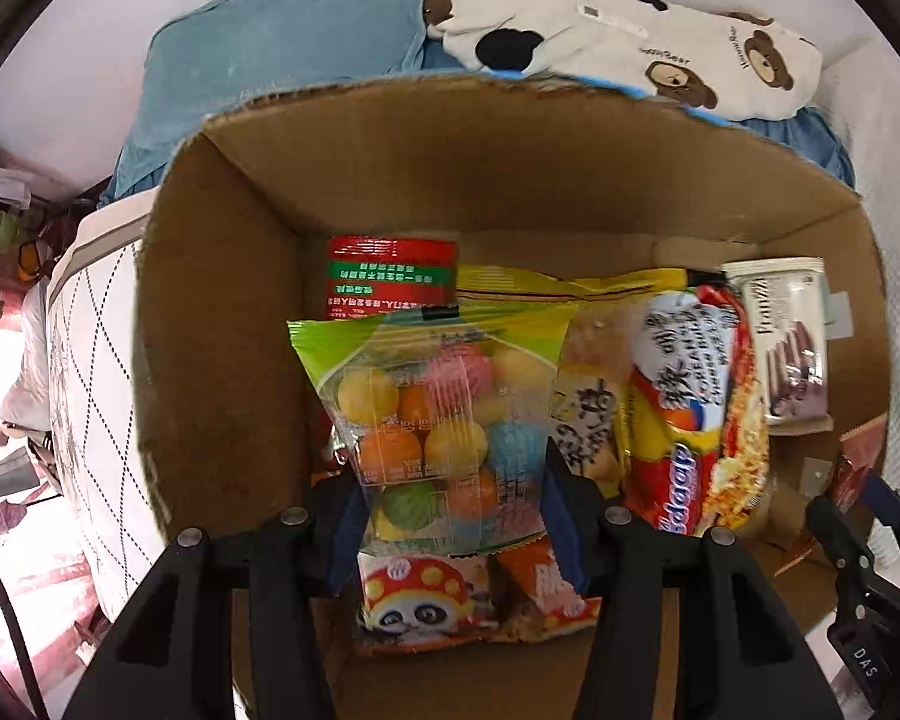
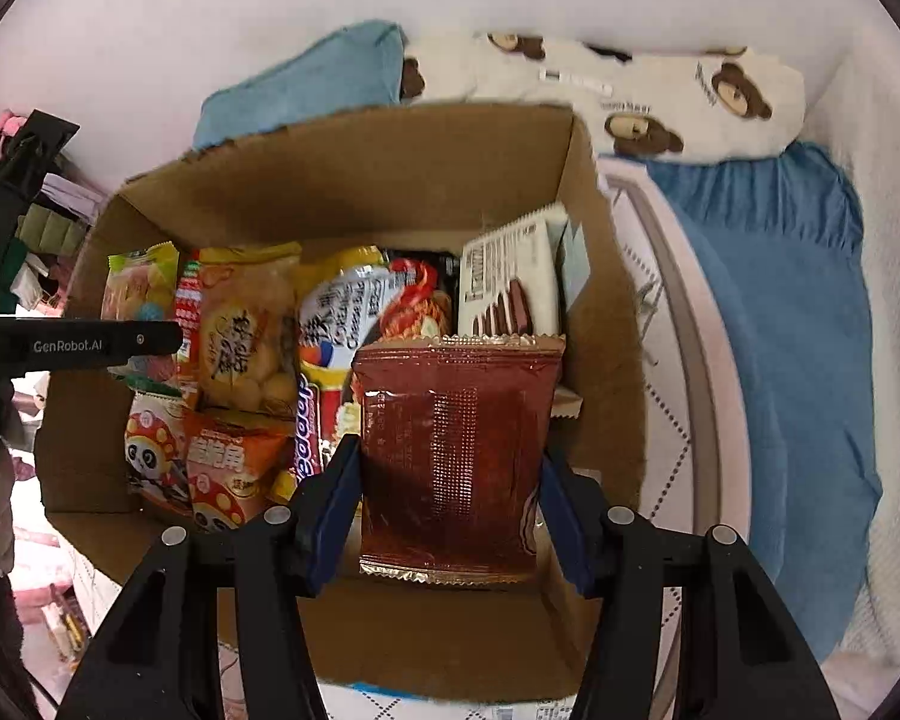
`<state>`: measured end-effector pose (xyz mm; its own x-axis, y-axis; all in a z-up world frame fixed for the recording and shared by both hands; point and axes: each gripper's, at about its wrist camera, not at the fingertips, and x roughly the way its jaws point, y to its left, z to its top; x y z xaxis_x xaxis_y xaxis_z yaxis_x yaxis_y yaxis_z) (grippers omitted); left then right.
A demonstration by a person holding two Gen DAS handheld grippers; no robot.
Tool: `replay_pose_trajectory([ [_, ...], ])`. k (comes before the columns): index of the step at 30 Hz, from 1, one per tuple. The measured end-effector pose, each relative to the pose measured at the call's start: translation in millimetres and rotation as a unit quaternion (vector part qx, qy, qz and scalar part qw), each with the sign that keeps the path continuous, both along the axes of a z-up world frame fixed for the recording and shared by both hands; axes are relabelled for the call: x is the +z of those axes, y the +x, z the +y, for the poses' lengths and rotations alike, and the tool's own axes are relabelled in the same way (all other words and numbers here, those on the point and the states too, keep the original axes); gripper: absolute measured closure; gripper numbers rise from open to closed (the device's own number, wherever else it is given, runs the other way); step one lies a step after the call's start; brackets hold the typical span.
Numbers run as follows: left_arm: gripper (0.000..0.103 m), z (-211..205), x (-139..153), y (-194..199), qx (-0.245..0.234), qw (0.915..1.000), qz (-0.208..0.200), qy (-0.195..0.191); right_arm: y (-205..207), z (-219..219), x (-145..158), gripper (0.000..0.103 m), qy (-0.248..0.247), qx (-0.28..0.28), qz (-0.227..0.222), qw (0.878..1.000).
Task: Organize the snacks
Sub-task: 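Carry the candy bag and brown wafer into the box and open both tools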
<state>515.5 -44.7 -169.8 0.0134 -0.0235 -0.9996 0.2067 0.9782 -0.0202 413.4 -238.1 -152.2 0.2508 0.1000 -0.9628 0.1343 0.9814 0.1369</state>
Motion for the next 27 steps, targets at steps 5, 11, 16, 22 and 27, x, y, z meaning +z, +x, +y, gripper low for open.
replay_pose_trajectory([
  [5, 0.028, 5.3, 1.9, 0.9, 0.024, 0.9992, 0.009, -0.031, 3.9, 0.6, -7.6, 0.015, 0.007, 0.002, 0.024, 1.000],
  [11, 0.013, -0.1, 19.1, -9.7, 0.017, 0.9993, -0.007, -0.032, 6.7, 11.2, -2.7, 0.004, -0.027, 0.003, 0.030, 0.999],
  [16, 0.013, 3.6, 38.3, -30.6, 0.020, 0.9986, -0.025, -0.043, 2.6, 13.9, 8.6, 0.004, -0.034, -0.001, 0.019, 0.999],
  [22, 0.013, 16.1, 66.7, -58.8, 0.032, 0.9934, -0.101, -0.045, -10.7, 20.6, 34.7, 0.004, -0.043, -0.002, -0.020, 0.999],
  [27, 0.013, 21.8, 81.6, -87.5, 0.033, 0.9892, -0.133, -0.053, -31.5, 31.3, 51.0, 0.004, -0.044, 0.000, -0.051, 0.998],
])
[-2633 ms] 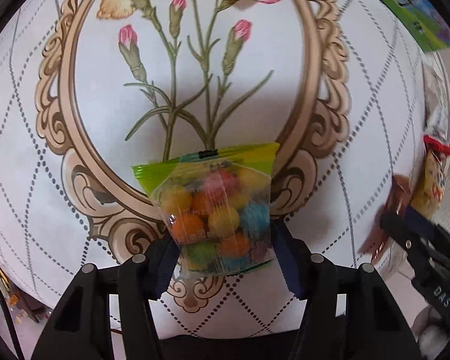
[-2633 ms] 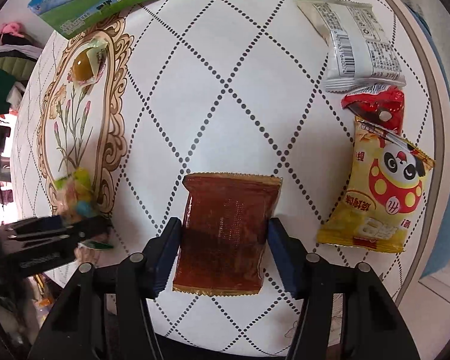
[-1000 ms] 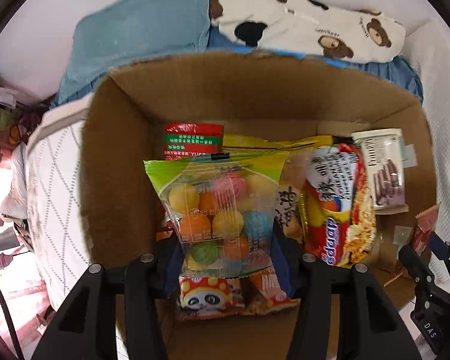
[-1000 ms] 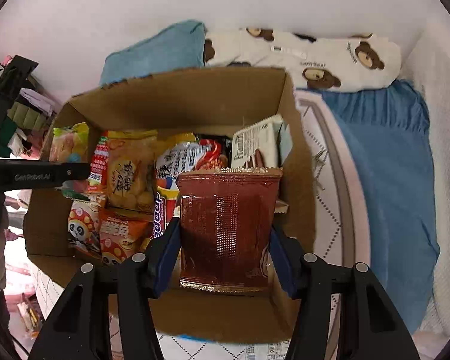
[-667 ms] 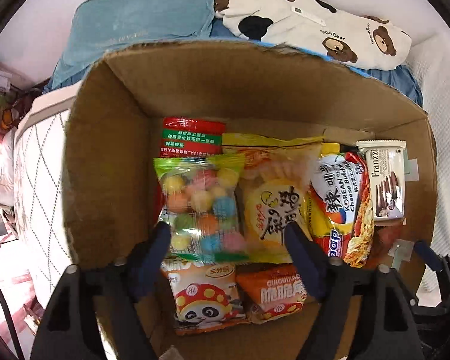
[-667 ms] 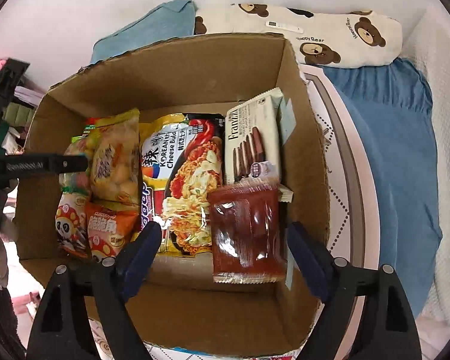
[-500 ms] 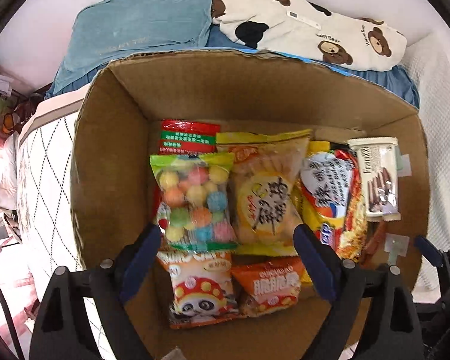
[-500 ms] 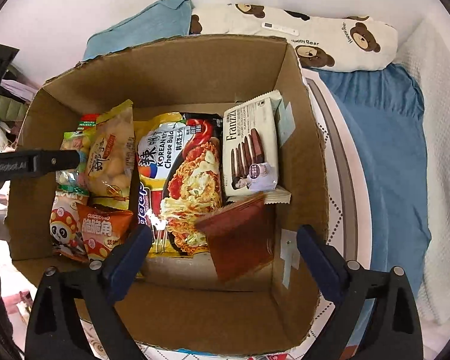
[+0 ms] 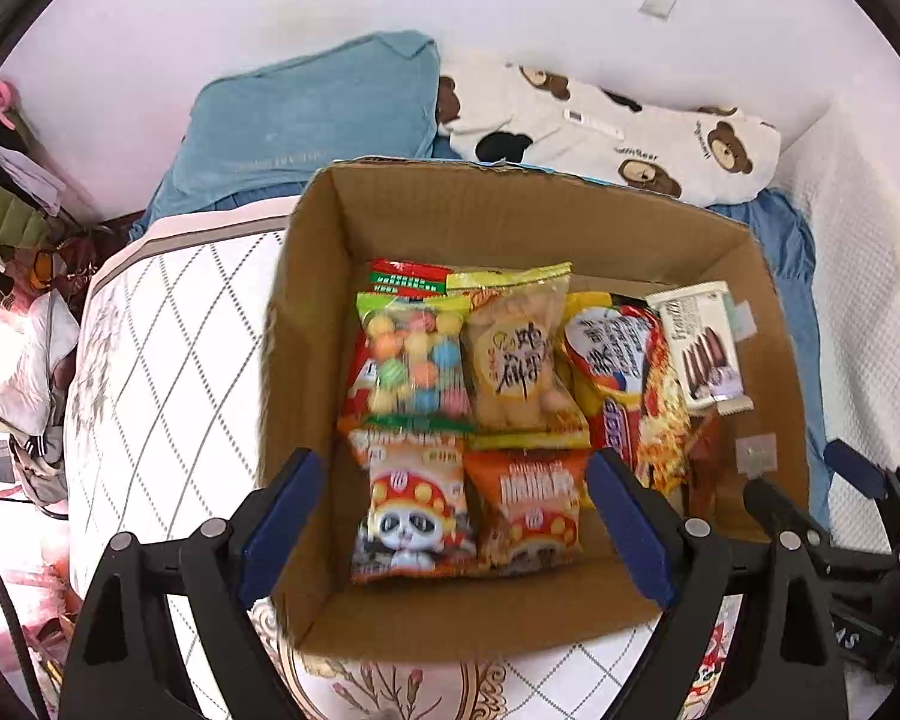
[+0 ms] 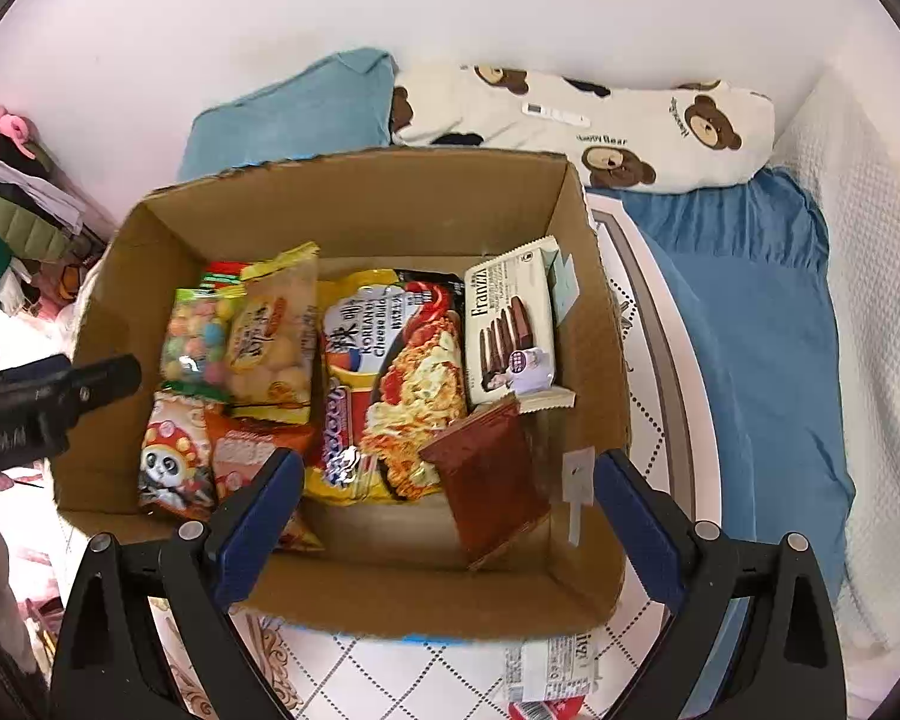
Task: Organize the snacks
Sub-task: 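Grasp the white Zeit bread with left tool while right tool grasps the panda snack bag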
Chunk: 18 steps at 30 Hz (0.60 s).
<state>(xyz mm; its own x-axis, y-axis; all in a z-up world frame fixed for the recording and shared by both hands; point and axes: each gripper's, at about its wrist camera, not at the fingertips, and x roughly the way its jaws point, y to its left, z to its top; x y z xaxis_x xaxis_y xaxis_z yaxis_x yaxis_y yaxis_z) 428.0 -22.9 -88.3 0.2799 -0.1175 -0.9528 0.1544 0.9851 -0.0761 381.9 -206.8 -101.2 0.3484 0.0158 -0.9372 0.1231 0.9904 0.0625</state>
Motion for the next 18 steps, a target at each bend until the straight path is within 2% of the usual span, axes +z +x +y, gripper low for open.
replay_pose_trajectory([
  [8, 0.013, 7.6, 33.8, -60.8, -0.001, 0.9979, -0.064, -0.012, -41.2, 9.1, 30.0, 0.004, 0.025, -0.005, -0.048, 0.999],
  [11, 0.013, 5.4, 39.5, -89.9, -0.007, 0.9969, -0.075, -0.020, -67.8, 6.2, 38.2, 0.004, 0.038, -0.007, -0.061, 0.997],
  [14, 0.013, -4.5, 28.3, -120.9, -0.012, 0.9974, -0.070, -0.014, -105.3, -4.7, 32.3, 0.004, 0.044, -0.019, -0.062, 0.997],
  [16, 0.013, -14.4, 14.3, -139.2, -0.022, 0.9980, -0.059, -0.008, -136.9, -16.7, 15.0, 0.004, 0.051, -0.034, -0.049, 0.997],
  [18, 0.013, -26.8, -10.2, -158.7, -0.030, 0.9990, -0.031, -0.010, -164.3, -29.8, -6.9, 0.004, 0.052, -0.054, -0.029, 0.997],
])
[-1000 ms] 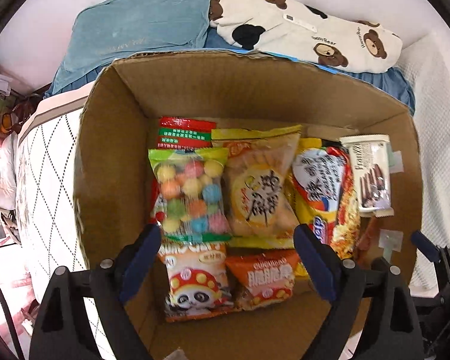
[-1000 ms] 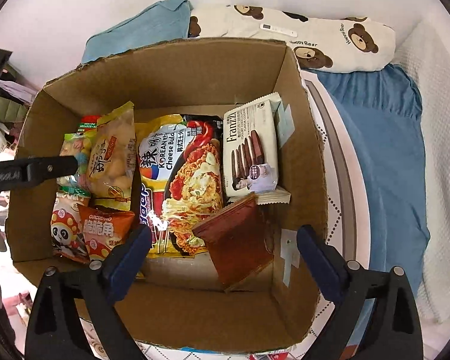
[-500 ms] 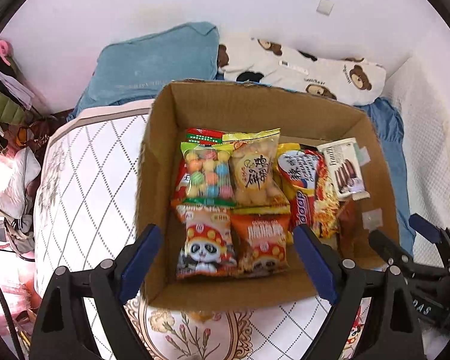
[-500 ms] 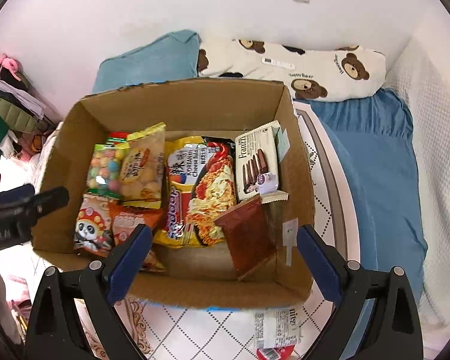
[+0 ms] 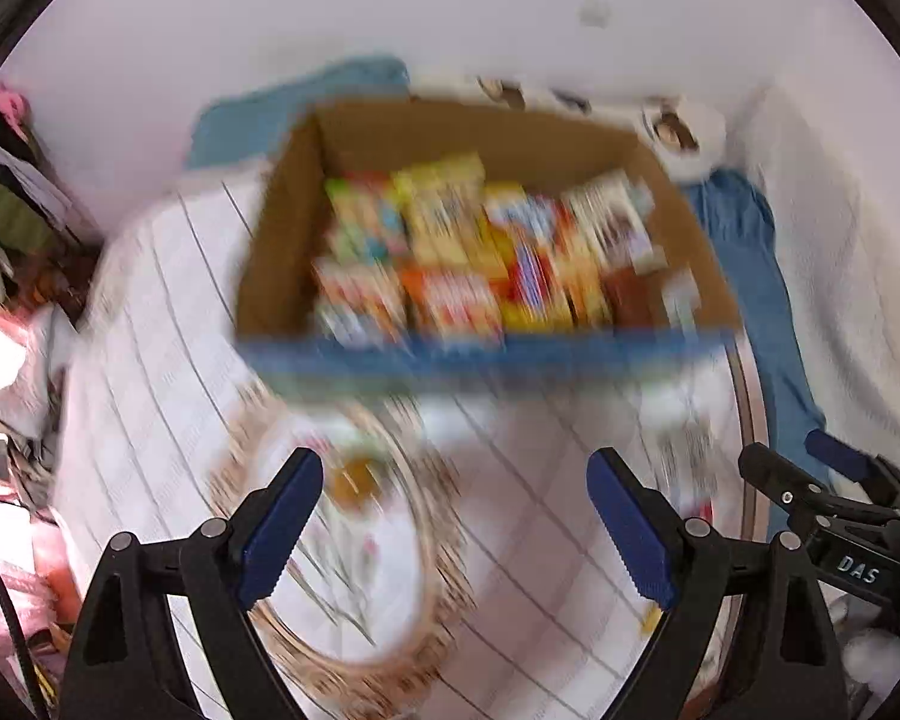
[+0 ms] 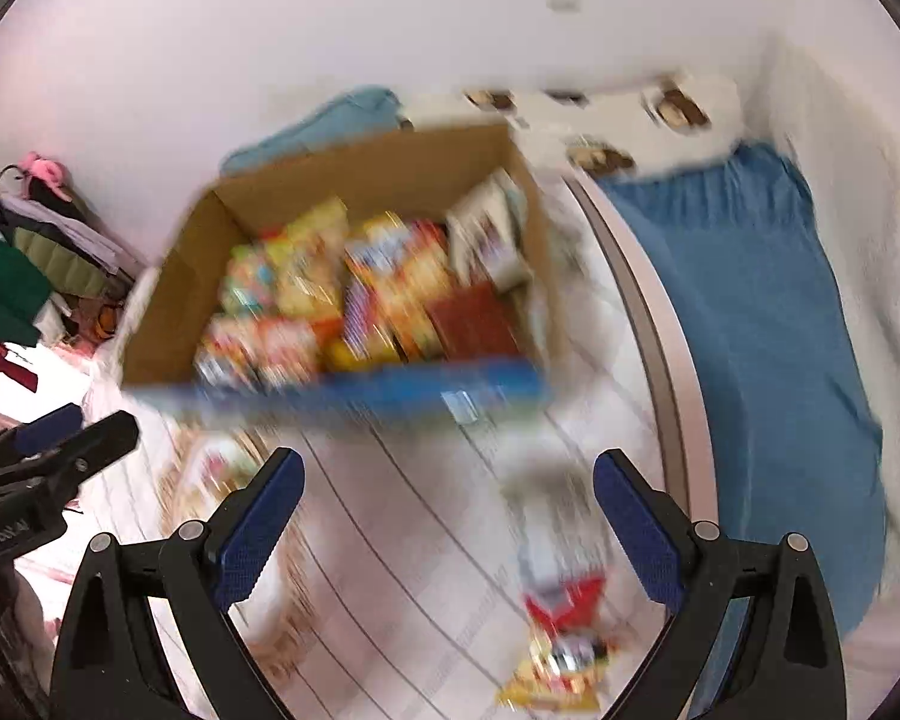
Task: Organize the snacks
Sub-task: 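Grasp the white Zeit bread with left tool while right tool grasps the panda snack bag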
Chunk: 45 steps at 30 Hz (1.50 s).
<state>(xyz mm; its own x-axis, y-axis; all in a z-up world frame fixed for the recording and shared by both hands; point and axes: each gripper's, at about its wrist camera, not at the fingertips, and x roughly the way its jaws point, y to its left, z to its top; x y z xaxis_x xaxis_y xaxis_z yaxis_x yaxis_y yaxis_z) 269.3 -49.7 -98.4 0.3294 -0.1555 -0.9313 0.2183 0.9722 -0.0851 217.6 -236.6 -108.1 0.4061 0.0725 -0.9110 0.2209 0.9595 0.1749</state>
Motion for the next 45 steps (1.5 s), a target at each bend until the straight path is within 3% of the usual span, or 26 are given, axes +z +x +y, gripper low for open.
replay_pose_trajectory([
  [4, 0.013, -31.0, -61.0, -26.7, -0.027, 0.9961, 0.084, 0.008, -55.5, -25.7, -67.6, 0.004, 0.026, -0.046, 0.070, 0.996],
  [9, 0.013, -70.5, -91.4, -34.8, -0.055, 0.9919, 0.108, 0.040, -93.4, -34.9, -126.3, 0.005, 0.046, -0.075, 0.093, 0.992],
  [10, 0.013, -77.6, -92.3, -34.1, -0.060, 0.9915, 0.109, 0.039, -97.1, -34.2, -134.7, 0.014, 0.047, -0.080, 0.094, 0.991],
  [11, 0.013, -89.3, -92.2, -31.1, -0.066, 0.9911, 0.109, 0.039, -98.8, -33.8, -141.9, 0.035, 0.056, -0.083, 0.095, 0.990],
  [12, 0.013, -97.8, -91.7, -29.2, -0.070, 0.9908, 0.109, 0.039, -100.3, -32.7, -153.3, 0.042, 0.060, -0.086, 0.101, 0.989],
  [14, 0.013, -122.4, -91.7, -22.3, -0.083, 0.9888, 0.121, 0.030, -106.7, -32.0, -164.2, 0.049, 0.070, -0.092, 0.095, 0.989],
  [19, 0.013, -185.2, -97.9, -3.0, -0.105, 0.9818, 0.158, 0.005, -129.1, -48.5, -163.5, 0.049, 0.058, -0.117, 0.092, 0.987],
  [27, 0.013, -251.0, -149.4, 19.9, -0.105, 0.9731, 0.198, 0.054, -153.7, -94.1, -170.3, 0.049, 0.075, -0.167, 0.091, 0.979],
  [28, 0.015, -253.0, -154.4, 22.2, -0.106, 0.9733, 0.196, 0.057, -154.5, -96.1, -170.9, 0.049, 0.074, -0.169, 0.091, 0.979],
  [30, 0.036, -256.9, -161.2, 25.0, -0.109, 0.9737, 0.186, 0.074, -153.6, -98.7, -171.9, 0.049, 0.075, -0.172, 0.091, 0.978],
  [37, 0.042, -238.7, -157.3, 7.9, -0.144, 0.9737, 0.143, 0.103, -145.1, -93.6, -172.4, 0.049, 0.070, -0.153, 0.093, 0.981],
  [45, 0.046, -156.9, -156.0, -23.6, -0.132, 0.9759, 0.134, 0.110, -136.1, -55.4, -171.7, 0.049, 0.065, -0.089, 0.106, 0.988],
])
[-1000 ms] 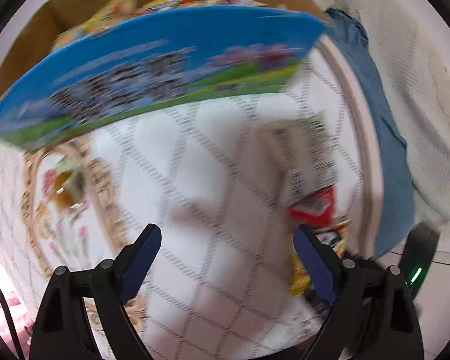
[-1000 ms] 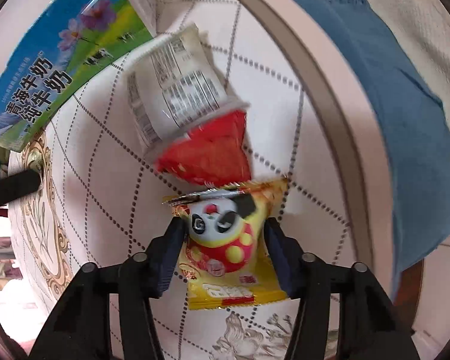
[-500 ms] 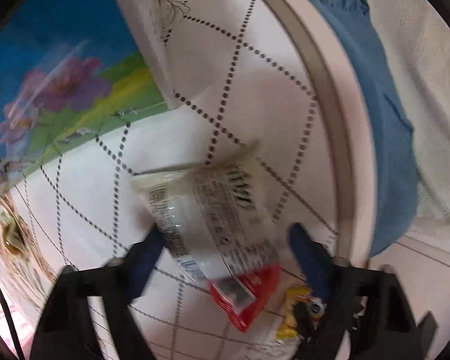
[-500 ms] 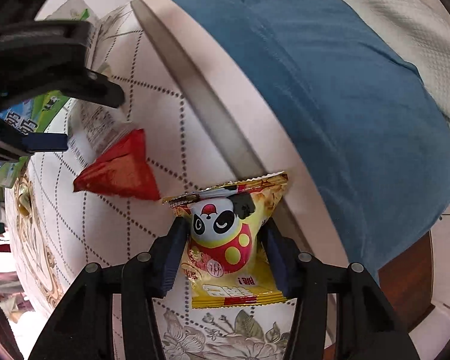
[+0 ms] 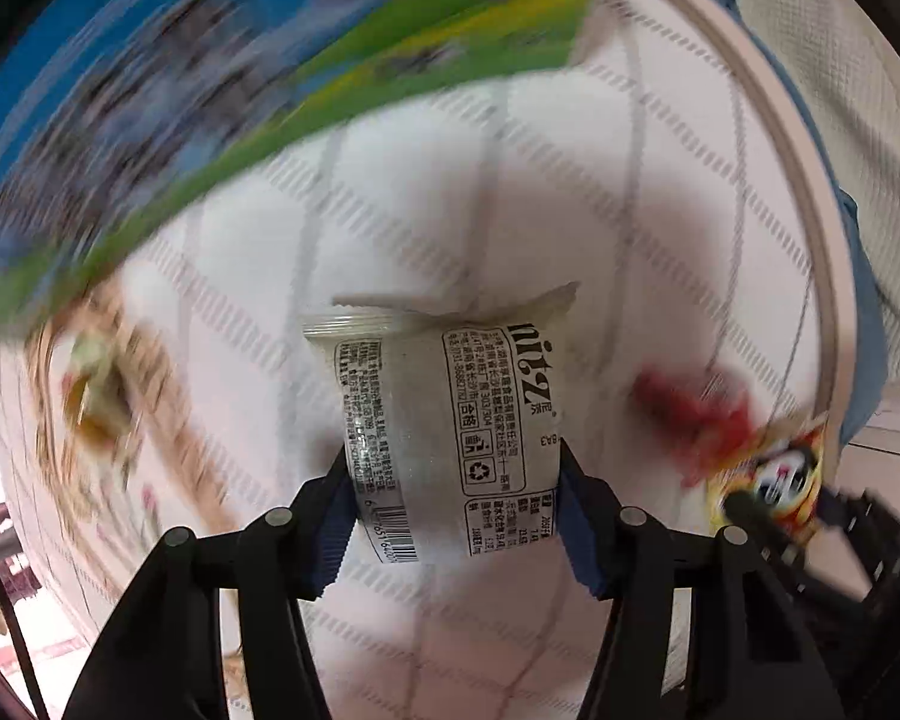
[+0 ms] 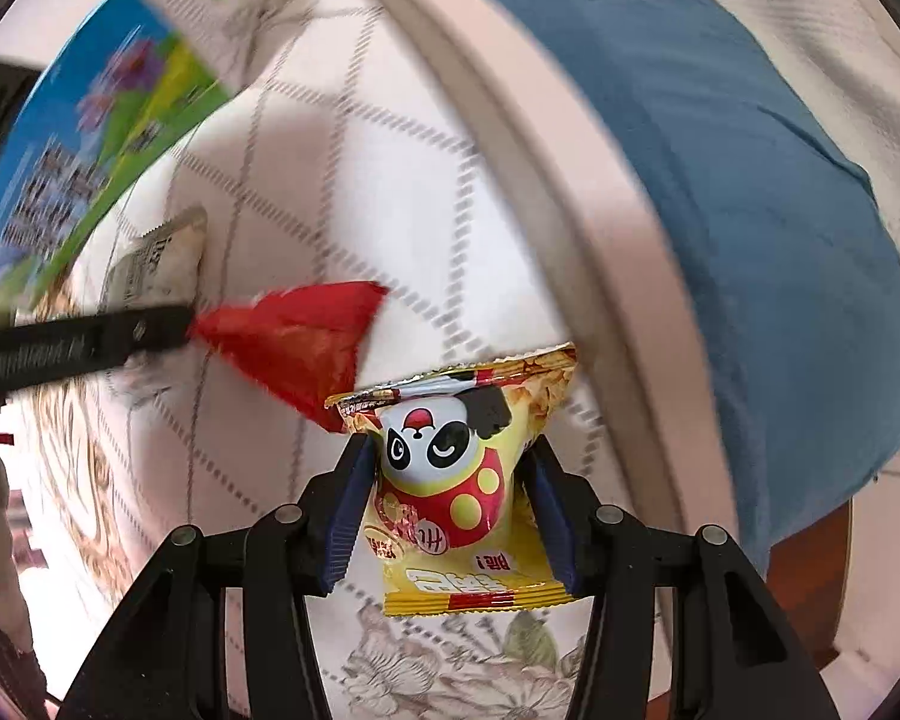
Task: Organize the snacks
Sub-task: 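Grasp the white Zeit bread with left tool while right tool grasps the panda snack bag, then carry the bread and panda bag into the box and open both tools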
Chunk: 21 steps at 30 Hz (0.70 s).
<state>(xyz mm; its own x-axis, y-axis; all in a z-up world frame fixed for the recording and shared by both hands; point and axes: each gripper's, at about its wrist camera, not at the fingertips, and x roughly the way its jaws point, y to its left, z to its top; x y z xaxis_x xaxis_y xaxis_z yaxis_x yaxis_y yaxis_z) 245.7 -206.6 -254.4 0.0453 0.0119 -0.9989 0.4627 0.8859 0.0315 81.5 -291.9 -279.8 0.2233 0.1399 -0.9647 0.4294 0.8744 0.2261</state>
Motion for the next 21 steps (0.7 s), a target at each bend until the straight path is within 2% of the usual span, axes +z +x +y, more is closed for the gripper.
replay_pose_trajectory([
  [8, 0.046, 67.1, -20.9, -27.9, 0.073, 0.9959, 0.047, -0.027, 15.9, 65.7, 6.5, 0.049, -0.018, 0.093, 0.003, 0.996],
  [16, 0.042, 68.3, -41.0, -24.0, 0.095, 0.9917, 0.068, -0.052, 34.7, 92.3, -3.8, 0.048, -0.026, 0.120, 0.019, 0.992],
  [18, 0.042, 67.6, -43.1, -22.7, 0.099, 0.9913, 0.068, -0.054, 36.8, 91.0, -5.1, 0.044, -0.021, 0.117, 0.022, 0.993],
  [19, 0.042, 67.6, -43.0, -21.8, 0.101, 0.9911, 0.067, -0.055, 39.5, 90.7, -8.3, 0.038, -0.018, 0.119, 0.029, 0.992],
  [21, 0.042, 78.0, -41.6, -18.0, 0.108, 0.9903, 0.065, -0.059, 37.6, 96.4, -18.2, 0.036, -0.016, 0.123, 0.042, 0.991],
])
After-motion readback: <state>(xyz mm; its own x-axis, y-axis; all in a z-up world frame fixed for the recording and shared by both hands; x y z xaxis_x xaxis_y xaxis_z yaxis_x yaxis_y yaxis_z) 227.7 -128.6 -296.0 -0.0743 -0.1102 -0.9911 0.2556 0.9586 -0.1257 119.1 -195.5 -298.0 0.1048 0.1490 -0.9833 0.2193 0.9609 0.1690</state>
